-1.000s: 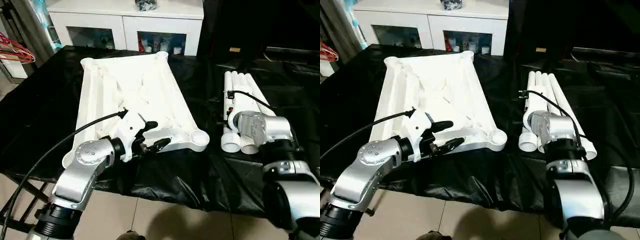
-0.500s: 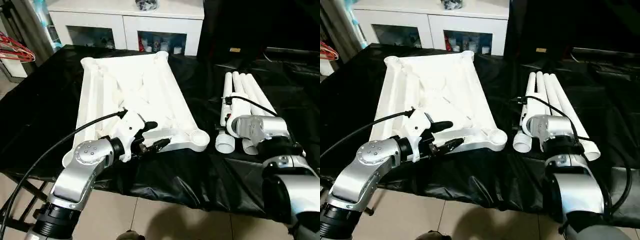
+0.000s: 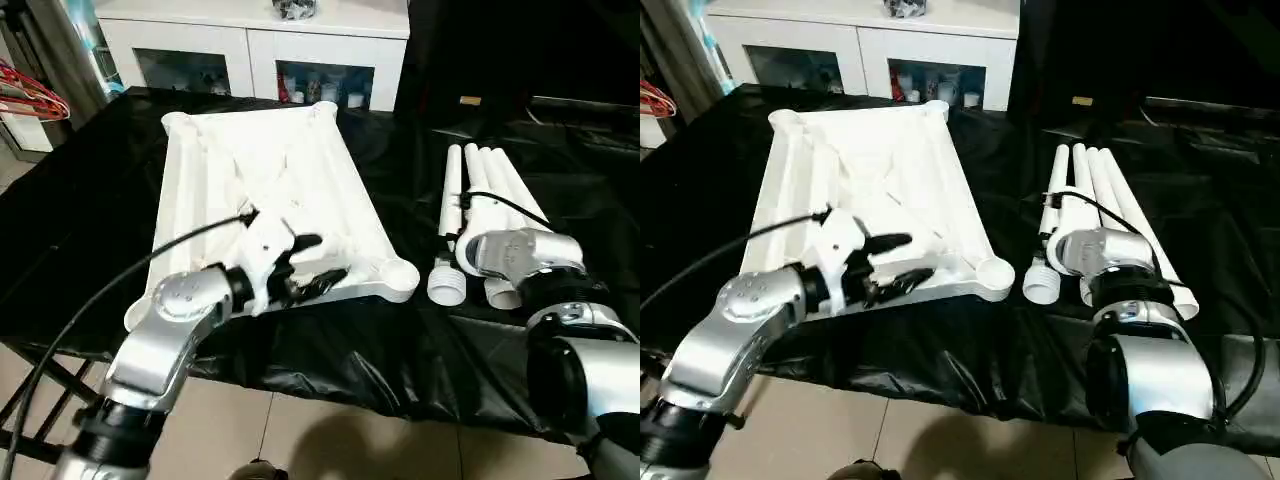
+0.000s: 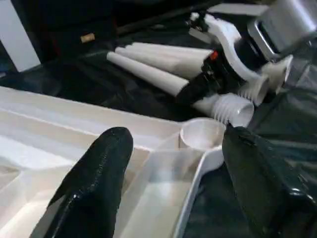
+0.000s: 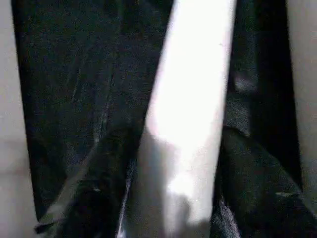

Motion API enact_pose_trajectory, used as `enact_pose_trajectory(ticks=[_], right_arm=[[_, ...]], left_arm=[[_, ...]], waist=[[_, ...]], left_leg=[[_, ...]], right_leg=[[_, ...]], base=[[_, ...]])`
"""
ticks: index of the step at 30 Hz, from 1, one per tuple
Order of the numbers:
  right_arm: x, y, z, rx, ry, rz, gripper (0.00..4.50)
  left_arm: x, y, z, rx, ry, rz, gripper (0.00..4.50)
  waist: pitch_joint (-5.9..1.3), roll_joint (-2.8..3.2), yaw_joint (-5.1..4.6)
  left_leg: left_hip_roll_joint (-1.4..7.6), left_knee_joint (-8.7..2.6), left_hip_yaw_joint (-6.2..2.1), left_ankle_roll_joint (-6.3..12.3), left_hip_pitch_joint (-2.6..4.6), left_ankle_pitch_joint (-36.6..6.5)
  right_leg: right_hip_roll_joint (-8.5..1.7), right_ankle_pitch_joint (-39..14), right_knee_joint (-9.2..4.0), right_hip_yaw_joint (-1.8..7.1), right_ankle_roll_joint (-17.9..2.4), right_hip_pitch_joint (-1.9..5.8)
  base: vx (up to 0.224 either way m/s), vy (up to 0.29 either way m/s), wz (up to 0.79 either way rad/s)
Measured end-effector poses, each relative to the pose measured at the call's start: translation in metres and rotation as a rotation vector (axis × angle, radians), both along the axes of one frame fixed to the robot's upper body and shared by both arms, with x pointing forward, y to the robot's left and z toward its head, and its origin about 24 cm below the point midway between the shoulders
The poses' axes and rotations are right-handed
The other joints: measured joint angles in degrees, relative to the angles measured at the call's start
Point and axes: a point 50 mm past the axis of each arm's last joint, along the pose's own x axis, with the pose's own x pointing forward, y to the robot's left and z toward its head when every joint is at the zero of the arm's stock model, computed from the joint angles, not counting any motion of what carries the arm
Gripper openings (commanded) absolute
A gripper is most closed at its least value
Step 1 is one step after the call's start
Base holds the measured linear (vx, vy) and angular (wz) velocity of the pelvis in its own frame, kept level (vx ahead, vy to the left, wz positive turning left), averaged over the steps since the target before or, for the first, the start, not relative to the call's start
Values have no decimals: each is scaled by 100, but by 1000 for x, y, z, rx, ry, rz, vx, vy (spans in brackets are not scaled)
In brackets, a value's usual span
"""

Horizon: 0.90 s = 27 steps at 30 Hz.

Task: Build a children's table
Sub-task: Pick table leg

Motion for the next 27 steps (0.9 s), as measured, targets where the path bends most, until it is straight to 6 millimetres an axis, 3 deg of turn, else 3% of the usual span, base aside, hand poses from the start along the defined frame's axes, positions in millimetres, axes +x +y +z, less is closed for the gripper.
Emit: enact_pose_trajectory(ticks=[8, 14, 20, 24, 27], right_arm=[[1, -3, 2, 36, -30, -31, 197], [5, -4, 10, 94, -109, -31, 188], [14, -11, 44, 227, -388, -7, 186], [0, -11, 66, 368, -636, 169, 186], [-14, -5, 72, 433, -724, 282, 186]], left_arm=[[13, -6, 8, -63, 3, 22, 410], [32, -11, 27, -161, 1, 68, 450], [42, -33, 41, -309, 88, 57, 450], [56, -52, 51, -461, 201, 85, 450], [57, -65, 62, -553, 243, 34, 450]], waist=[[11, 29, -1], [21, 46, 2], [27, 56, 24], [32, 42, 72], [32, 42, 88]], left_leg=[[2, 7, 0, -2, 0, 1], [2, 9, 0, -1, -5, 1], [2, 10, 1, 4, -16, -1], [3, 14, 1, 25, -22, 2], [3, 17, 2, 53, -24, 12]], right_leg=[[-1, 0, 12, 0, -2, -3], [-1, 0, 12, 0, -3, -5], [-4, -2, 12, -3, -6, -13], [-5, -2, 8, -6, -6, -13], [-6, -3, 7, -7, -6, -14]], base=[[0, 0, 0], [0, 0, 0], [0, 0, 0], [0, 0, 0], [0, 0, 0]])
